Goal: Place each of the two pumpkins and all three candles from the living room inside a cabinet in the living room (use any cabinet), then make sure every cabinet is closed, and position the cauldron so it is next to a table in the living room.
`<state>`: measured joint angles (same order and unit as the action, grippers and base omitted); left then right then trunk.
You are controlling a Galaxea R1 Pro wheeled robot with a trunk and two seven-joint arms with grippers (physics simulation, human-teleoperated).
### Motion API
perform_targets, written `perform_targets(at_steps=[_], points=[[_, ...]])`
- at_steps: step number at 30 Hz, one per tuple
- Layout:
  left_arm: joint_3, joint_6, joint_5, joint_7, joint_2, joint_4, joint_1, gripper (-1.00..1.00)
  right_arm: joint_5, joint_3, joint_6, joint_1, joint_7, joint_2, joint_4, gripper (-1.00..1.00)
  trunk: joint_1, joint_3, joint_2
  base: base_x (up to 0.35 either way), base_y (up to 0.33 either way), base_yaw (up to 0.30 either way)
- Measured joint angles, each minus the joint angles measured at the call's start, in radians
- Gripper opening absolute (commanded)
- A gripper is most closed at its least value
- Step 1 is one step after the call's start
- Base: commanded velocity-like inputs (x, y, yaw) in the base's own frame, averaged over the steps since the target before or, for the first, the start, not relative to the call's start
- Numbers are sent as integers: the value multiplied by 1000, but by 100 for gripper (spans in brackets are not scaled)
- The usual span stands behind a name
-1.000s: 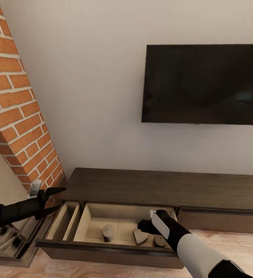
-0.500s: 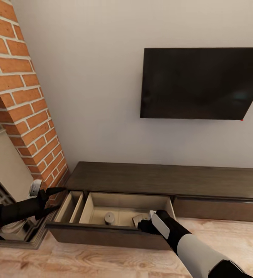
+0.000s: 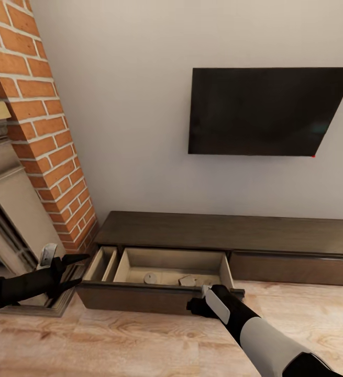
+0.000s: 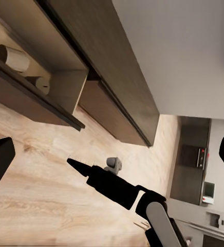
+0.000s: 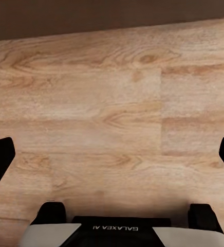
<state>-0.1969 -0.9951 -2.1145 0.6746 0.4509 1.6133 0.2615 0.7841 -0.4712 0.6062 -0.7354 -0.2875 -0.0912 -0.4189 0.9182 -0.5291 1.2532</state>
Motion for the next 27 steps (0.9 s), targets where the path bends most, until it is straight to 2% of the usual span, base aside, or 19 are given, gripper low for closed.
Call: perform_targets(at_steps=[16, 27], points=[[0, 0, 1, 1, 0, 0, 0, 100, 0, 0, 0, 0, 0, 0, 0, 100, 0, 0, 0, -296, 0, 0], [0, 2, 3, 1, 0, -2, 0, 100, 0, 0, -1, 0, -1, 1, 0, 100, 42, -34, 77, -32, 0, 0]])
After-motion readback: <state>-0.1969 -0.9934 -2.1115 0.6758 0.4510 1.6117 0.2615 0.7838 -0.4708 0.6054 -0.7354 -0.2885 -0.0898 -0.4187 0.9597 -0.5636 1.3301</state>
